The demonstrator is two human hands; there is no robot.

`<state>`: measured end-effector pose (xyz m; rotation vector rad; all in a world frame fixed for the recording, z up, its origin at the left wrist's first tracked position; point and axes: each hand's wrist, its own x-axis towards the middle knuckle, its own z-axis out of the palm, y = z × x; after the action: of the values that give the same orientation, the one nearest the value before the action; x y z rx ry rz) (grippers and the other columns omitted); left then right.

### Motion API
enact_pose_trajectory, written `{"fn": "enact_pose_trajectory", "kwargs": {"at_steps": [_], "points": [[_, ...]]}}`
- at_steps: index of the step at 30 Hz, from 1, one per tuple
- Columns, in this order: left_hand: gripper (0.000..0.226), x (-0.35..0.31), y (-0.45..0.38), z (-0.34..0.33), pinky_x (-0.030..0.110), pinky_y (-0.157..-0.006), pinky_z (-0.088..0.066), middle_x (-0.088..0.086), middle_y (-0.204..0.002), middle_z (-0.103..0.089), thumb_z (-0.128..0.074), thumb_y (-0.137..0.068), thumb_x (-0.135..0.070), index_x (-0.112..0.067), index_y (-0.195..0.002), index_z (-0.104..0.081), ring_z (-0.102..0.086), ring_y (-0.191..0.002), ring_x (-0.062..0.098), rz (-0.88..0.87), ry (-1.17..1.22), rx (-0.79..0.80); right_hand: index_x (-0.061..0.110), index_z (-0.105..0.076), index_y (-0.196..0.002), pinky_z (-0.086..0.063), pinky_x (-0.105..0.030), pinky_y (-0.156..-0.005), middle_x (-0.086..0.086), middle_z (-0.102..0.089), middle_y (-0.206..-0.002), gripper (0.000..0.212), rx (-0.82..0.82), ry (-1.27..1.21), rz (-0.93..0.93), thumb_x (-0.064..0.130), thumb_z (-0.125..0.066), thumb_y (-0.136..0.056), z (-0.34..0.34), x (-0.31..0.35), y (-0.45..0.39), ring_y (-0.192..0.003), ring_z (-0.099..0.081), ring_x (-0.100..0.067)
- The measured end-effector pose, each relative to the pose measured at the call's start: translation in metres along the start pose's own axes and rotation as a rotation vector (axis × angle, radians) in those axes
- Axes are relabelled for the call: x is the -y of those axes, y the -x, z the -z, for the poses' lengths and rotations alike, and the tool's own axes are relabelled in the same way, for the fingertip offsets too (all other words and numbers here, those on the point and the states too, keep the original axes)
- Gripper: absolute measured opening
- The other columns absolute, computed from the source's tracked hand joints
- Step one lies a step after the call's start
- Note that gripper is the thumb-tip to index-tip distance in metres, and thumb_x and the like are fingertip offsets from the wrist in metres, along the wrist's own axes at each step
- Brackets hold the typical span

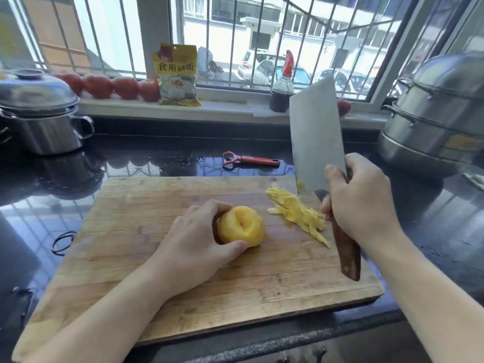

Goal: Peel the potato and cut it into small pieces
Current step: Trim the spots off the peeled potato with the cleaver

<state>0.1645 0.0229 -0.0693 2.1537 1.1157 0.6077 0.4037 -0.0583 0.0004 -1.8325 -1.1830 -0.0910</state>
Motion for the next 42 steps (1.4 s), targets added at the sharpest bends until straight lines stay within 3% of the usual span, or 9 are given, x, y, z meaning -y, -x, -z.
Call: {"fn": "enact_pose_trajectory", "kwargs": {"at_steps": [3, 6, 11, 15, 20, 24, 31, 35, 42], "points": [[0.059, -0.002, -0.001, -0.001, 0.03, -0.095, -0.041, -0.021, -0.114, -0.051, -0.08, -0.076, -0.056, -0.043, -0.127, -0.052, -0.052, -0.112, 0.01, -0.001, -0.013, 0.008, 0.016, -0.06, -0.098, -0.049, -0.033, -0.043, -0.01, -0.062, -0.054, 0.014, 0.172, -0.228, -0.103, 0.022, -0.049, -0.104, -0.005, 0.019, 0.017, -0.039, -0.057, -0.019], [0.063, 0.0, -0.002, 0.0, 0.035, -0.101, -0.048, -0.018, -0.115, -0.055, -0.072, -0.064, -0.071, -0.044, -0.118, -0.053, -0.058, -0.11, 0.008, 0.005, 0.035, 0.011, 0.019, -0.06, -0.099, -0.05, -0.034, -0.043, -0.01, -0.065, -0.054, 0.014, 0.258, -0.29, -0.135, 0.024, -0.048, -0.105, -0.021, 0.031, 0.032, -0.042, -0.061, -0.021], [0.057, 0.001, -0.002, -0.001, 0.039, -0.099, -0.051, -0.017, -0.113, -0.057, -0.072, -0.066, -0.07, -0.044, -0.113, -0.053, -0.059, -0.106, 0.009, 0.007, 0.047, 0.0, 0.017, -0.059, -0.093, -0.049, -0.032, -0.05, -0.008, -0.064, -0.052, 0.016, 0.215, -0.208, -0.079, 0.023, -0.049, -0.104, -0.036, 0.033, 0.044, -0.04, -0.061, -0.018], [0.05, 0.0, -0.002, -0.001, 0.04, -0.098, -0.05, -0.017, -0.11, -0.055, -0.078, -0.074, -0.061, -0.042, -0.113, -0.053, -0.057, -0.105, 0.009, 0.001, 0.025, -0.011, 0.015, -0.059, -0.089, -0.044, -0.02, -0.044, -0.009, -0.061, -0.049, 0.018, 0.214, -0.184, -0.023, 0.017, -0.049, -0.103, -0.04, 0.036, 0.048, -0.037, -0.059, -0.015], [0.047, 0.0, 0.0, -0.001, 0.04, -0.095, -0.052, -0.016, -0.107, -0.056, -0.077, -0.075, -0.062, -0.042, -0.11, -0.053, -0.057, -0.102, 0.008, -0.019, 0.031, -0.014, 0.025, -0.055, -0.083, -0.049, -0.022, -0.051, -0.001, -0.061, -0.051, 0.021, 0.194, -0.111, 0.037, 0.021, -0.049, -0.103, -0.045, 0.04, 0.055, -0.043, -0.061, -0.008], [0.046, 0.0, 0.0, -0.001, 0.04, -0.095, -0.051, -0.015, -0.107, -0.058, -0.077, -0.076, -0.06, -0.04, -0.111, -0.054, -0.055, -0.102, 0.008, -0.024, 0.029, -0.02, 0.028, -0.052, -0.078, -0.054, -0.035, -0.06, 0.003, -0.063, -0.061, 0.023, 0.151, -0.047, 0.065, 0.025, -0.05, -0.101, -0.048, 0.038, 0.055, -0.058, -0.064, -0.015], [0.047, 0.002, -0.002, -0.002, 0.041, -0.097, -0.051, -0.013, -0.11, -0.06, -0.076, -0.077, -0.06, -0.039, -0.113, -0.054, -0.057, -0.106, 0.011, -0.033, 0.026, -0.011, 0.018, -0.058, -0.088, -0.048, -0.023, -0.045, -0.007, -0.062, -0.049, 0.018, 0.225, -0.146, -0.022, 0.02, -0.049, -0.103, -0.048, 0.036, 0.048, -0.039, -0.061, -0.016], [0.052, 0.005, -0.002, -0.002, 0.042, -0.097, -0.052, -0.012, -0.115, -0.059, -0.075, -0.076, -0.063, -0.039, -0.116, -0.054, -0.058, -0.108, 0.013, -0.032, 0.041, 0.001, 0.021, -0.06, -0.099, -0.056, -0.036, -0.047, -0.012, -0.065, -0.056, 0.012, 0.295, -0.267, -0.111, 0.021, -0.049, -0.105, -0.046, 0.031, 0.044, -0.043, -0.064, -0.024], [0.063, 0.007, -0.005, -0.005, 0.04, -0.094, -0.054, -0.016, -0.115, -0.063, -0.061, -0.06, -0.079, -0.043, -0.111, -0.053, -0.062, -0.108, 0.01, -0.033, 0.074, 0.0, 0.027, -0.062, -0.102, -0.059, -0.045, -0.05, -0.012, -0.067, -0.061, 0.012, 0.322, -0.366, -0.159, 0.022, -0.051, -0.105, -0.05, 0.03, 0.045, -0.048, -0.065, -0.028]]}}
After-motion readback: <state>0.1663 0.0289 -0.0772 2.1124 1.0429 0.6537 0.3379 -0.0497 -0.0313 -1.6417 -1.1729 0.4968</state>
